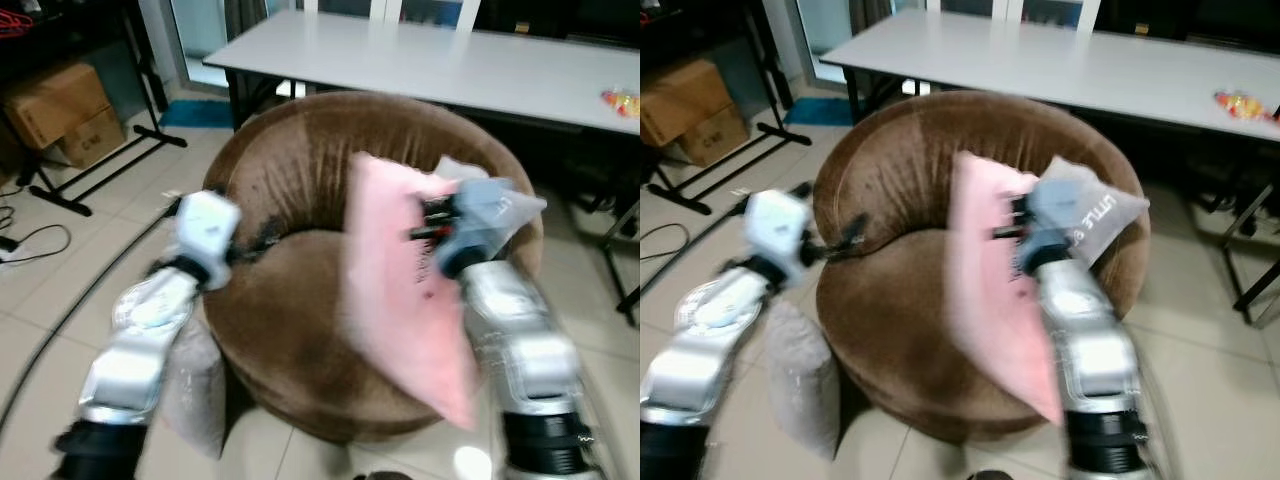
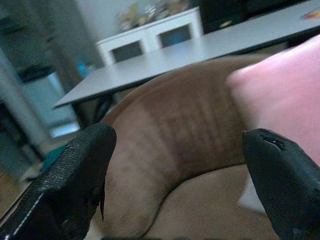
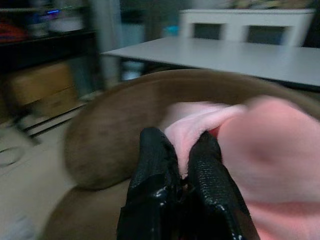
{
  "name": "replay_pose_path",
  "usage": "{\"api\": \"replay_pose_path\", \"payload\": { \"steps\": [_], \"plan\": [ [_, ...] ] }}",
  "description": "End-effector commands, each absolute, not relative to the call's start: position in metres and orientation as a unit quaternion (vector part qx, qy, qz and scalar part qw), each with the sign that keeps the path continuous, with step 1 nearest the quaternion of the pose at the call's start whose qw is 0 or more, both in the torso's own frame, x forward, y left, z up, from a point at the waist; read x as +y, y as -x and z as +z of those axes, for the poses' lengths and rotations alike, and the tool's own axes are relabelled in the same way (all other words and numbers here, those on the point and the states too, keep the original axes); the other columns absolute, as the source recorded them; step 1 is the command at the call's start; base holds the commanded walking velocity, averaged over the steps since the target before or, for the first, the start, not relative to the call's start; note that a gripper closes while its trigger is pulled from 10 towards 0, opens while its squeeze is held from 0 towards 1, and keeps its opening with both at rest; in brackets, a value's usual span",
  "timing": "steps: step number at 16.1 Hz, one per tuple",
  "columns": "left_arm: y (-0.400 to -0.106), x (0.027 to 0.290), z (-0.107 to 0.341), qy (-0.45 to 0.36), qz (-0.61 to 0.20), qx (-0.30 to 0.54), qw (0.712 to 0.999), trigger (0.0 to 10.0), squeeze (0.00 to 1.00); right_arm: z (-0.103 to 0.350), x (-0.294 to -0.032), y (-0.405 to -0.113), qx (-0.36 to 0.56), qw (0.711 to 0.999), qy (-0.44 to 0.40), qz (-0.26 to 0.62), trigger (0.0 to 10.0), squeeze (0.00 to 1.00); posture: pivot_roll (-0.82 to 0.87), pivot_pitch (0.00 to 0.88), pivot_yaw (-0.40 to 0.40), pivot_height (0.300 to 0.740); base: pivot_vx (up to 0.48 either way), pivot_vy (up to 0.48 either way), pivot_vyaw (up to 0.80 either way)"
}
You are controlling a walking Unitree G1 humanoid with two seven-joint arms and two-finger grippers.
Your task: Move the pillow to the sofa from floor
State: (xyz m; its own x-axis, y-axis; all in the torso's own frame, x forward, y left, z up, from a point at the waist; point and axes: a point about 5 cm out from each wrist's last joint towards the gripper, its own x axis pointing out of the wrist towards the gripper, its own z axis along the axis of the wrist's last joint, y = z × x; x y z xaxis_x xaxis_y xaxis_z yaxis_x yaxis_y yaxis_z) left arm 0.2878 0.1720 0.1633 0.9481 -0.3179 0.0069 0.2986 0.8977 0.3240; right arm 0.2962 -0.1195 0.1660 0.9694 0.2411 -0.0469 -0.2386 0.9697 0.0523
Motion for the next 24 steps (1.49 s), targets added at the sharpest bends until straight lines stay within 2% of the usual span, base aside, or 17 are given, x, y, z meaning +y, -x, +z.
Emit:
{"api": "replay_pose_path", "payload": {
  "steps": [1,11,23,24],
  "plan": [
    [-0.289,0.167,0.165,-0.159,-0.168,-0.033,0.972,10.0,0.00,0.181,-0.123,-0.298,-0.008,0.992,-0.018,0.121,10.0,0.00,-0.08,0.000,0.019,0.740,0.262,0.000,0.00],
    [-0.287,0.167,0.165,-0.160,-0.172,-0.034,0.971,10.0,0.00,0.186,-0.109,-0.298,-0.023,0.982,0.010,0.185,10.0,0.00,-0.07,0.000,0.014,0.740,0.262,0.000,0.05],
    [-0.286,0.169,0.164,-0.173,-0.177,-0.027,0.968,10.0,0.00,0.185,-0.106,-0.301,-0.018,0.983,-0.004,0.180,10.0,0.00,-0.06,0.000,0.019,0.740,0.260,0.000,0.04],
    [-0.284,0.169,0.160,-0.182,-0.199,-0.013,0.963,10.0,0.00,0.184,-0.104,-0.303,-0.011,0.984,-0.007,0.178,10.0,0.00,-0.06,0.000,0.021,0.740,0.000,0.000,0.00]
  ]
}}
